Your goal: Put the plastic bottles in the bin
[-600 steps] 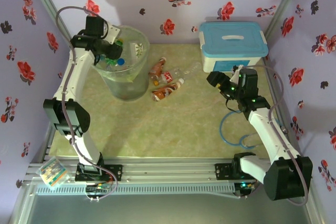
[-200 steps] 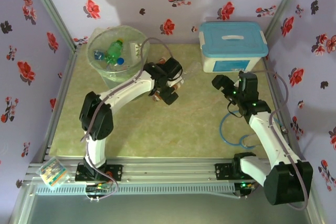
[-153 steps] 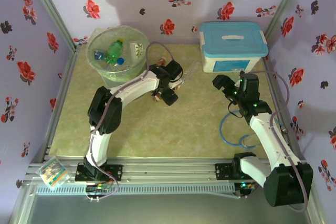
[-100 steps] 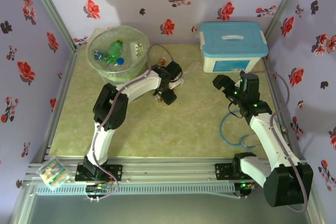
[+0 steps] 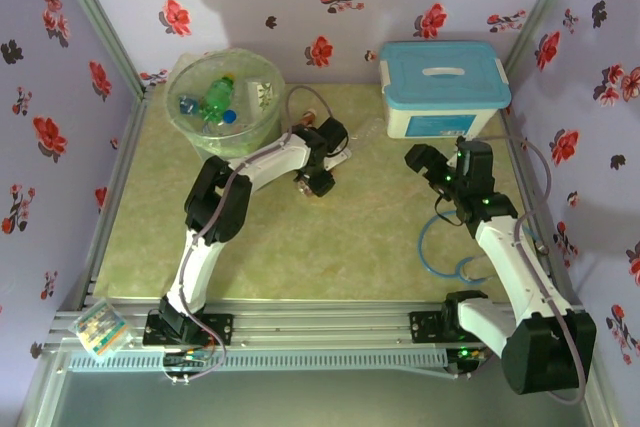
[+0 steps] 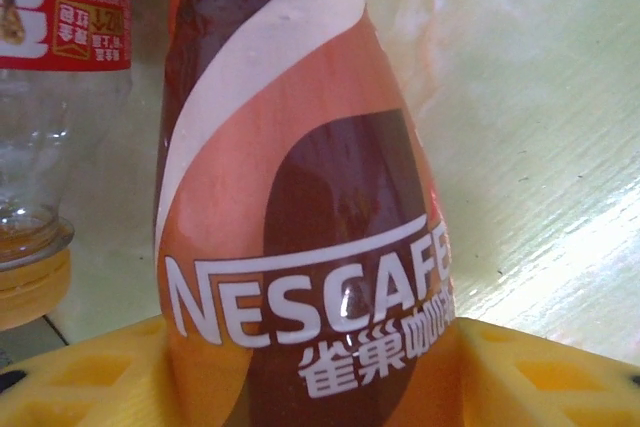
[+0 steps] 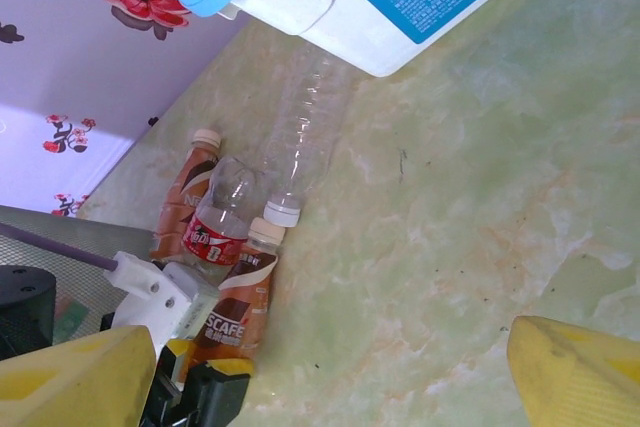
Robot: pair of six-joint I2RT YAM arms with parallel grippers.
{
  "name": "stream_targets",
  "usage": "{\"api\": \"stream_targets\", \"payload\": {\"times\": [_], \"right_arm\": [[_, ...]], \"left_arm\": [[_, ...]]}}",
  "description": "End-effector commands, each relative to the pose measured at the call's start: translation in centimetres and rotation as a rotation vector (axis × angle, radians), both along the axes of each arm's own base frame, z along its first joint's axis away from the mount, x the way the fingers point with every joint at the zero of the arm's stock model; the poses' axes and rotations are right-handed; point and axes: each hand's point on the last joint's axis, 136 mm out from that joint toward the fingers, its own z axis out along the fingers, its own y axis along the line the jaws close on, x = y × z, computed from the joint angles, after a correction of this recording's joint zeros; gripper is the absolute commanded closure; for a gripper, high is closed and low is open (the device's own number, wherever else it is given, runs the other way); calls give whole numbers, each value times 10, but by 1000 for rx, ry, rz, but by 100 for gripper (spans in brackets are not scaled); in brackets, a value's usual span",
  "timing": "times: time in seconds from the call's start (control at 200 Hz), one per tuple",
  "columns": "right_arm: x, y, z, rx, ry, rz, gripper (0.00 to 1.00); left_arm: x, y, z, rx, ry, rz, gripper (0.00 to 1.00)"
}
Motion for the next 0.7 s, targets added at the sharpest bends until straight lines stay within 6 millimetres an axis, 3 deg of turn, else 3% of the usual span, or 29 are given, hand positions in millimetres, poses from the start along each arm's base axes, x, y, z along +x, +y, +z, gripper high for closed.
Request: {"api": "stream_targets", "payload": {"times": [0.0,0.11,0.22,0.44,0.565,0.695], "right_arm": [[-2,-4,1,-19,-11,1,8],[-1,-3,0,-13,-11,1,8],[-1,-3,0,-10,-11,-3,8],[1,-3,-7,5,-2,-13,9],[3,-2,-9,7,3,-8,9],[6,-1,-11,8,6,-6,9]], "left_arm": [[1,1,11,-25,-7,10,43],[-7,3,27,-31,-11,9,44],[-19,-3,60,-70,-48,-14,45],[-43,-7,163,-253,-120,-16,54],[-50,4,223,-337,-190,10,56],[-53,25,270,-408,-258,55,57]]}}
